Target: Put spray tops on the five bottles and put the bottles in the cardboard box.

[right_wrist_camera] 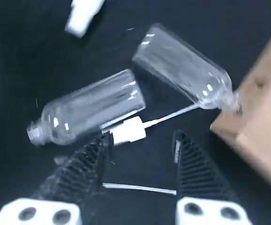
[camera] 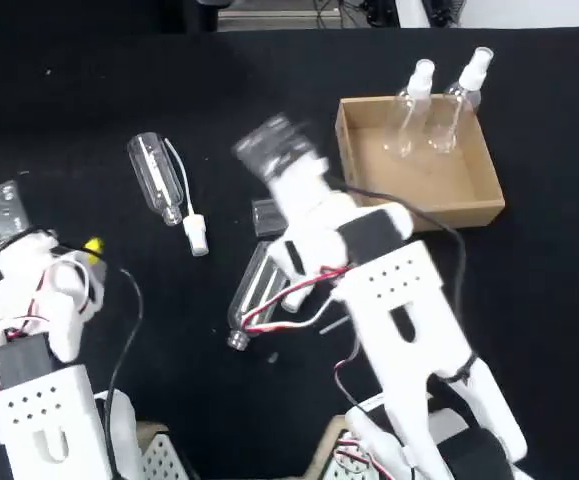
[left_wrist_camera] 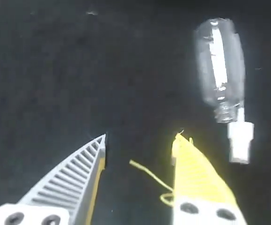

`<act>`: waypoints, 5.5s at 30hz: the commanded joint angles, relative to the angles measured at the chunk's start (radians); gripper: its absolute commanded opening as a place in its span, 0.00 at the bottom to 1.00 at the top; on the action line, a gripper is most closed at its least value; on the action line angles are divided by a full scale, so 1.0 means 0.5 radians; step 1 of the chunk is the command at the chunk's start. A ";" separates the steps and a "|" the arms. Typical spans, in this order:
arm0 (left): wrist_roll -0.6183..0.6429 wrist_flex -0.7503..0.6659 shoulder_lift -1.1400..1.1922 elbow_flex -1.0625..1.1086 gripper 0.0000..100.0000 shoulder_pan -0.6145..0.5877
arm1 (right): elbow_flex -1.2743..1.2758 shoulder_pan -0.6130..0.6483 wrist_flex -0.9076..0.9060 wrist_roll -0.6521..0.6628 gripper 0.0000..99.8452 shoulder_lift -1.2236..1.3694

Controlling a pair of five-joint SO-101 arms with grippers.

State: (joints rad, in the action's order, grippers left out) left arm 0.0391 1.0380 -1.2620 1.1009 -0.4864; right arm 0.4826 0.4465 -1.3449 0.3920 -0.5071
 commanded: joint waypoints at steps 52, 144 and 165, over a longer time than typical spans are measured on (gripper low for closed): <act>0.589 -0.218 1.151 -0.477 0.31 -0.793 | 0.029 0.423 0.522 1.786 0.23 1.165; 0.672 -0.528 2.918 -1.536 0.31 2.343 | 0.572 -3.004 0.519 0.721 0.01 -0.075; -0.031 0.236 2.719 -1.545 0.12 2.168 | 1.392 -2.455 1.185 0.414 0.01 -0.091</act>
State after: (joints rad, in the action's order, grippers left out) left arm 0.0729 1.0948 0.1803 0.3353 0.6582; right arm 1.1454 -0.8301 -0.8293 0.6268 -0.5531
